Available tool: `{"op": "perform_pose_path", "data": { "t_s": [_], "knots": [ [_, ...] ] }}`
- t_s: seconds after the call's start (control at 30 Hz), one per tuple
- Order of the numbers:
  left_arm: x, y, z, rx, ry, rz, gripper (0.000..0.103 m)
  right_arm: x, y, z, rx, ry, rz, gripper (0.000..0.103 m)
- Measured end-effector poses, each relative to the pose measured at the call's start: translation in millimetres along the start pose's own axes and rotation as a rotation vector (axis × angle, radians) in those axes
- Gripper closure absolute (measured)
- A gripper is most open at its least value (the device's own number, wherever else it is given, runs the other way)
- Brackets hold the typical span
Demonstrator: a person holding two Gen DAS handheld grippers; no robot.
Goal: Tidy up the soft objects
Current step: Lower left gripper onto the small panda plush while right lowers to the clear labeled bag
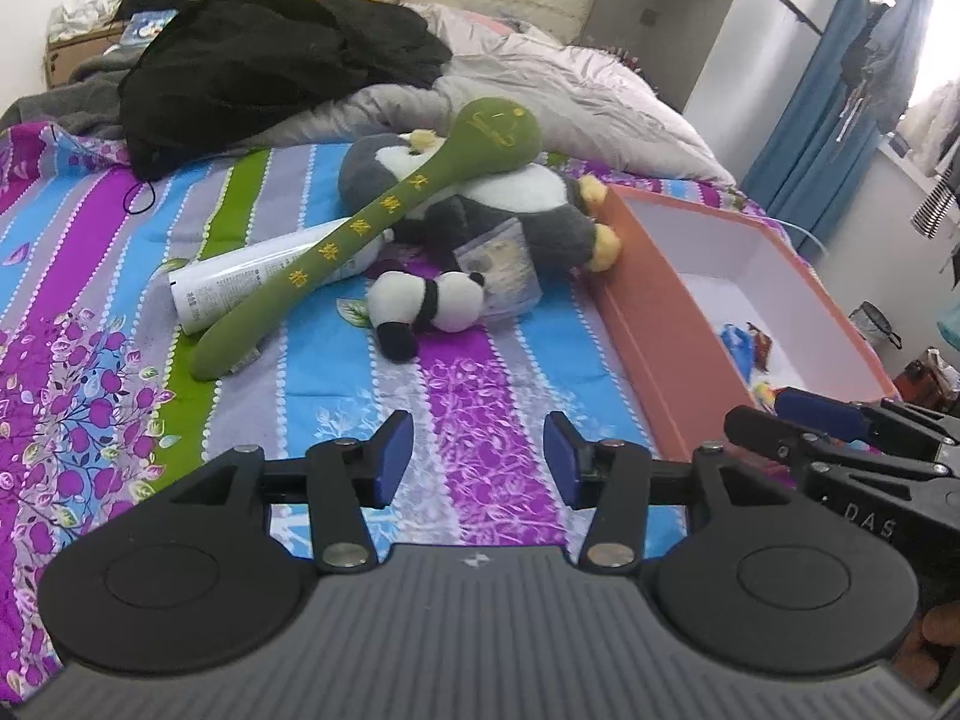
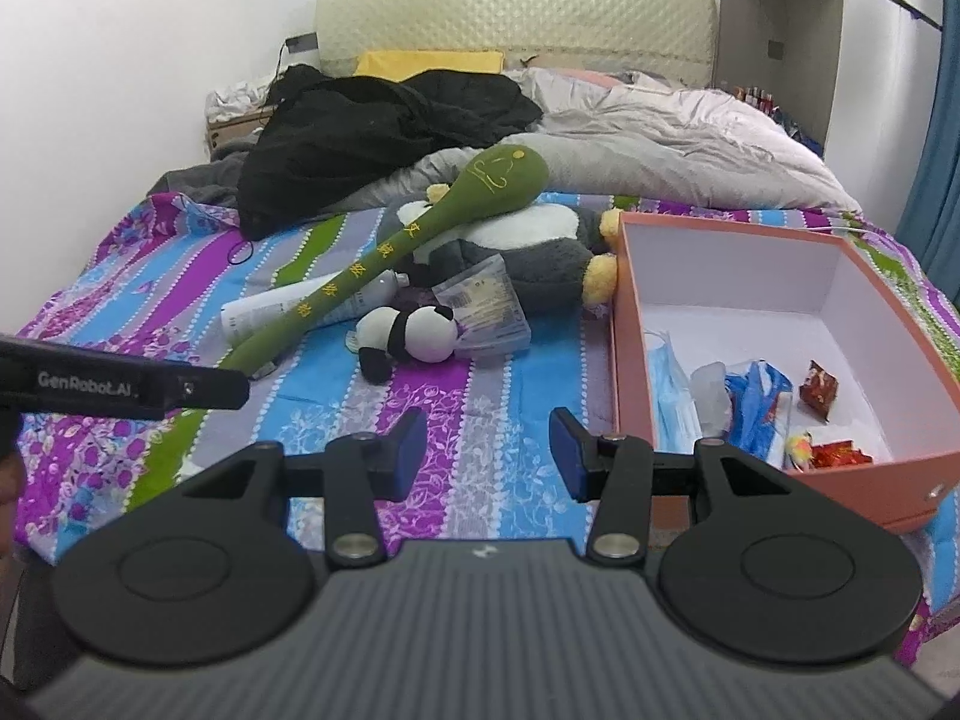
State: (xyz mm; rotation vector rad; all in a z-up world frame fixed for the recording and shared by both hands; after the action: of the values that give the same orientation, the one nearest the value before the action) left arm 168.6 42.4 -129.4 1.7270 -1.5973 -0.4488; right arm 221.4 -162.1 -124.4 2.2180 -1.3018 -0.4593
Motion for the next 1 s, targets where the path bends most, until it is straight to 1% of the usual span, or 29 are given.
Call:
{"op": "perform_pose_path", "data": {
  "t_s": [0.23, 0.27, 0.3, 0.37, 0.53, 0.7, 0.9, 1.0],
  "knots": [
    [-27.6, -50.5, -12.9, -0.042, 0.047, -0.037, 0.049, 2.2, -55.7, -18.2, -0.061, -0.015, -0.007, 0.055],
    [-31.4, -58.8, -14.3, -0.048, 0.055, -0.039, 0.048, 2.9, -65.4, -20.6, -0.073, -0.015, -0.006, 0.051],
    [-35.3, -67.3, -15.5, -0.056, 0.062, -0.042, 0.048, 4.6, -73.8, -22.7, -0.079, -0.018, -0.007, 0.041],
    [-43.7, -86.5, -18.1, -0.073, 0.073, -0.051, 0.047, 7.1, -90.8, -27.3, -0.087, -0.026, -0.013, 0.035],
    [-57.1, -131.0, -25.8, -0.113, 0.07, -0.062, 0.047, 13.2, -136.7, -37.9, -0.123, -0.036, -0.031, 0.035],
    [-65.5, -171.4, -34.7, -0.134, 0.073, -0.063, 0.046, 17.6, -189.4, -46.7, -0.159, -0.07, -0.045, 0.035],
    [-71.9, -208.6, -41.2, -0.148, 0.079, -0.062, 0.046, 21.0, -244.7, -50.8, -0.207, -0.065, -0.038, 0.034],
    [-74.8, -223.1, -40.7, -0.157, 0.088, -0.059, 0.046, 22.3, -263.5, -50.5, -0.225, -0.069, -0.042, 0.034]
  ]
}}
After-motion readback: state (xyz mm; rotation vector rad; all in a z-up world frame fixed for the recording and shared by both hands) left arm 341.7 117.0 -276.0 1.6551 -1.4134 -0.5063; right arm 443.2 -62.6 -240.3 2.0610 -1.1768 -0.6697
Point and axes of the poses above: each gripper's, at about its wrist camera, not at the fingertips, and y roughly against the way its jaws point, x to its right, z to its underside, the point moved 5 cm from there along -y, roughly the way its jaws point, and after that the axes turned 1 degree about x, right-handed, at the moved point
